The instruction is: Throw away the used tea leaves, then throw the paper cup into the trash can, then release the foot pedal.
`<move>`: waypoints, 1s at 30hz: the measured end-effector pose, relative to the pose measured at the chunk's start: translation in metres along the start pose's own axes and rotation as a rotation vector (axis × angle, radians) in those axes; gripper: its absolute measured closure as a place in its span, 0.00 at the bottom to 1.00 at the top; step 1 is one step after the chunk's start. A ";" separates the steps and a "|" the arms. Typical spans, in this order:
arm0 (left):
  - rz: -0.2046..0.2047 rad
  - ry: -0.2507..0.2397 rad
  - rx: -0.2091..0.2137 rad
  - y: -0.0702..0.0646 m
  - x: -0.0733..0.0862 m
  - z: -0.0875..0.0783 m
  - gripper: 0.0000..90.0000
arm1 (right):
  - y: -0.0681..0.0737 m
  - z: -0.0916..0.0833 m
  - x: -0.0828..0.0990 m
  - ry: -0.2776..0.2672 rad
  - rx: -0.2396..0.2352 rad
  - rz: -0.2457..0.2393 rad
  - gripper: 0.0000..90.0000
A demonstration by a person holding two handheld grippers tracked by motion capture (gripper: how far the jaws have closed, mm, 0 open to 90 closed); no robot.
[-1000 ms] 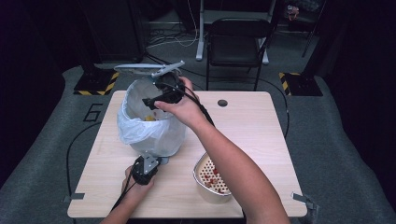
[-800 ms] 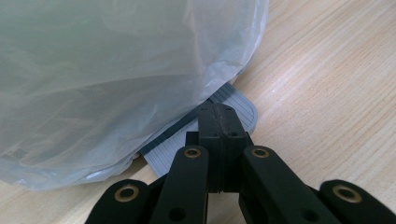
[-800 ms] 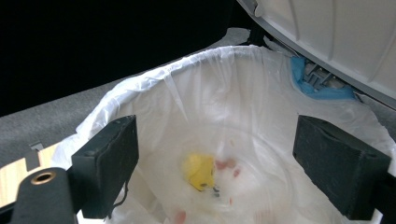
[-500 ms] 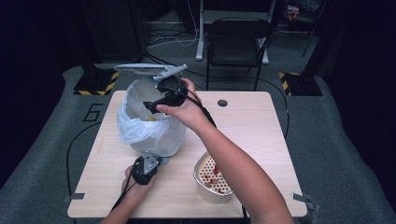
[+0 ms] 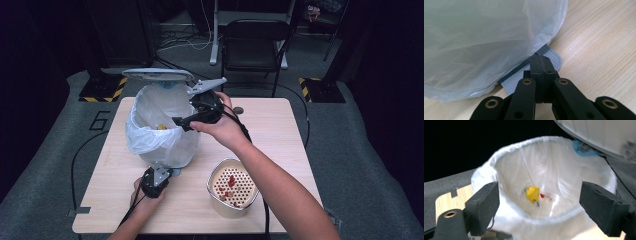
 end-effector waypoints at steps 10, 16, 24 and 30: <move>-0.035 0.002 0.030 0.004 -0.001 -0.001 1.00 | -0.021 -0.027 0.034 0.001 0.059 0.029 0.19; -0.068 0.021 0.058 0.001 0.001 -0.002 1.00 | -0.027 -0.045 0.055 0.001 0.079 0.051 0.19; -0.094 0.054 0.072 0.003 -0.001 -0.005 0.99 | -0.033 -0.072 0.091 -0.016 0.121 0.091 0.20; -0.079 0.099 0.098 0.005 -0.006 -0.015 0.84 | -0.041 -0.095 0.137 -0.008 0.192 0.108 0.20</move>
Point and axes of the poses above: each handheld gripper's, and its own axes: z roughly forward along the jaws, x roughly out of its underside, y roughly to its left, the point moved 5 cm from there along z, roughly forward along the jaws, and after that the axes turned 8 degrees about -z, right-handed, at the moved point
